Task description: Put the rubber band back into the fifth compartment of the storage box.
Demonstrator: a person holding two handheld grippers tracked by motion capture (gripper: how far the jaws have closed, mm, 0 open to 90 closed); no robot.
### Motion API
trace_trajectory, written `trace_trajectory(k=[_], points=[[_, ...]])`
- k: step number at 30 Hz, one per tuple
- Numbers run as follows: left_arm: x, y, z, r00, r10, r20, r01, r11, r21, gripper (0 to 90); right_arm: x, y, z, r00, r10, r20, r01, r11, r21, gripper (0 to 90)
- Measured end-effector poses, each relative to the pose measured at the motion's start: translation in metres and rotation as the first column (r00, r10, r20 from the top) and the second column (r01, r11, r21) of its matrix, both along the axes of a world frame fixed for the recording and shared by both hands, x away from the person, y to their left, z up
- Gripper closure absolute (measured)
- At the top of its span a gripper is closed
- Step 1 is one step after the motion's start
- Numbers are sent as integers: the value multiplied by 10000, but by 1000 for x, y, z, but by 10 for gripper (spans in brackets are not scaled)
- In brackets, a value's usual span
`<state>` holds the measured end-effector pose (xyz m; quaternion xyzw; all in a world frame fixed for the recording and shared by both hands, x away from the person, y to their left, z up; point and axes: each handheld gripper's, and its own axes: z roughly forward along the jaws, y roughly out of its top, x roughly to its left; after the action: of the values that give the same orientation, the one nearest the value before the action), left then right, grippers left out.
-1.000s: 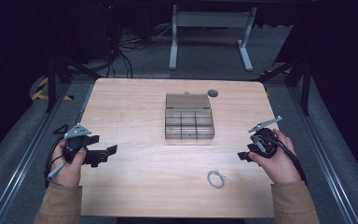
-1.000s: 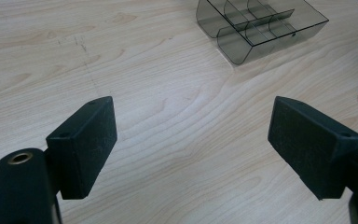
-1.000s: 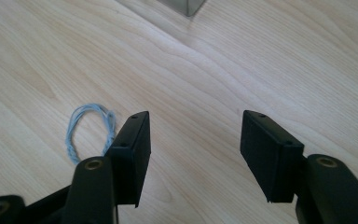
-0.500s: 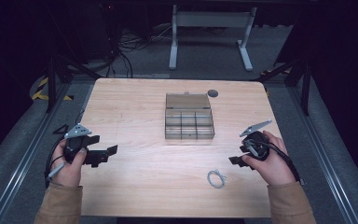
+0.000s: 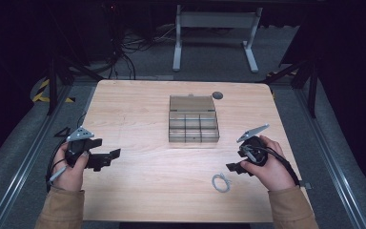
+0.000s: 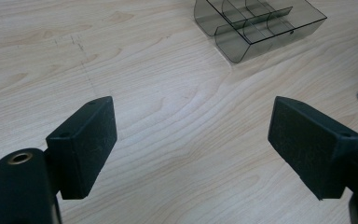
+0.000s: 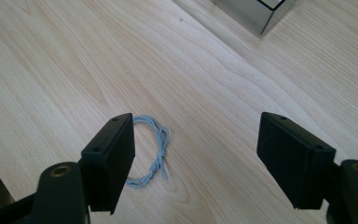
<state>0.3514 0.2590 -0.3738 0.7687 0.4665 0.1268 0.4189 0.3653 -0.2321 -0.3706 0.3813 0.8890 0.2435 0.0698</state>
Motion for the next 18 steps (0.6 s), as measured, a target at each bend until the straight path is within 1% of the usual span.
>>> trace_trajectory(k=[2, 4, 7, 8, 11, 13, 14, 16, 18], points=[[0, 0, 0, 10000, -9, -4, 9, 10000, -4, 163, 0, 3, -1, 9999, 164, -41, -165, 9998, -148, 294], [0, 0, 0, 10000, -21, -6, 21, 10000, 4, 163, 0, 6, -3, 9995, 294, -143, -299, 9989, -349, 342], [0, 0, 0, 10000, -45, 5, 45, 10000, 24, 163, -1, 10, -6, 9981, 616, -32, -616, 9939, -918, 380], [0, 0, 0, 10000, -48, 2, 48, 10000, 23, 163, -1, 11, -7, 9978, 665, -18, -663, 9926, -1012, 398], [0, 0, 0, 10000, -29, -5, 29, 10000, 3, 163, -1, 16, -11, 9968, 796, -112, -803, 9903, -1132, 436], [0, 0, 0, 10000, -26, -12, 26, 10000, 1, 163, -1, 18, -13, 9963, 808, -282, -837, 9887, -1247, 437], [0, 0, 0, 10000, -26, -12, 26, 10000, 1, 163, -1, 18, -13, 9963, 808, -282, -837, 9887, -1247, 437], [0, 0, 0, 10000, -24, -10, 24, 10000, 0, 163, 0, 21, -16, 9948, 881, -512, -939, 9880, -1228, 434], [0, 0, 0, 10000, -34, -7, 34, 10000, -1, 162, 1, 22, -18, 9940, 823, -718, -908, 9880, -1247, 441]])
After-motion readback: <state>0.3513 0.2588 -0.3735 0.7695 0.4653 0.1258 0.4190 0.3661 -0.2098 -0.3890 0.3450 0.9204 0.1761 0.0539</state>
